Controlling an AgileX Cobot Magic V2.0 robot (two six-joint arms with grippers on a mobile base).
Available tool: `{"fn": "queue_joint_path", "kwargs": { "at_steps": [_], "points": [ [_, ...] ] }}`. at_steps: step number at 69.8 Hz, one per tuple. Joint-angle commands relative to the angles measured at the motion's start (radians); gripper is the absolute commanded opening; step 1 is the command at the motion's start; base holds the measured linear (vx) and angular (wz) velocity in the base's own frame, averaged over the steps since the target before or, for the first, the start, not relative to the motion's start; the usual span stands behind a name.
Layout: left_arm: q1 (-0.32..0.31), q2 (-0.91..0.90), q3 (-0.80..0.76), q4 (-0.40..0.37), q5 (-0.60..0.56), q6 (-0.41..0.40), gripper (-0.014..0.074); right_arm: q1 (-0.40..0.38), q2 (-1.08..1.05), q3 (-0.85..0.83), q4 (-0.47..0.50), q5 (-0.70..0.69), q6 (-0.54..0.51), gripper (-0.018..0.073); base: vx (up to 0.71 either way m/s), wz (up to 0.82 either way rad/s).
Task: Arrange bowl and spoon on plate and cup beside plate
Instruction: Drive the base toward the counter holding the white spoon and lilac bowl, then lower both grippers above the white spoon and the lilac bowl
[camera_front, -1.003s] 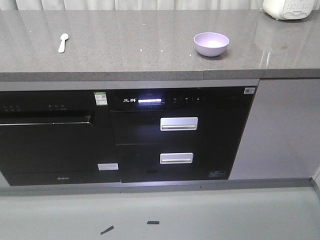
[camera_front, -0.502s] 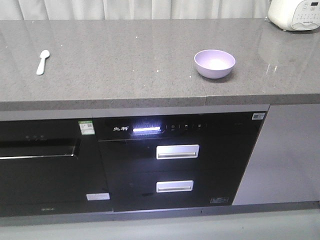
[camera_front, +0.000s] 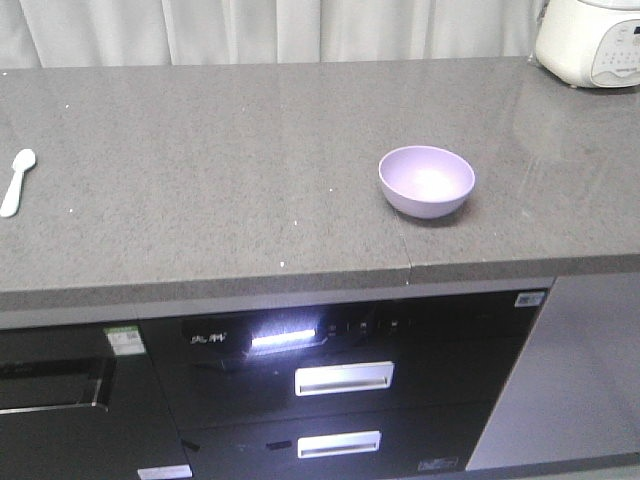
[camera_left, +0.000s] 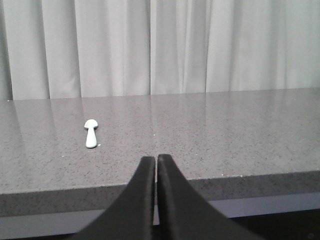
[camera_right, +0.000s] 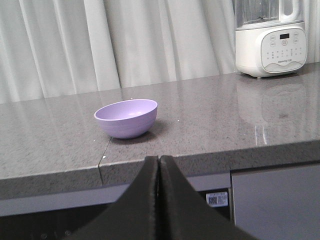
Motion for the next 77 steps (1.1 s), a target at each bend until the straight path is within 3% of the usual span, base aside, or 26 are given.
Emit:
{"fn": "queue_joint_path", "kwargs": {
  "at_steps": [1,77],
  "points": [
    [-0.001,-0.015,-0.007,-0.004,-0.070,-0.006,-0.0006,-0.001,-0.010,0.004,-0.003,-0.076,-0.006,-0.0011,0.27,-0.03],
    [-0.009,-0.015,-0.007,-0.004,-0.070,-0.006,-0.0006,-0.001,-0.010,0.004,-0.003,-0.074,-0.006,-0.0011,0.19,0.05]
  ]
}}
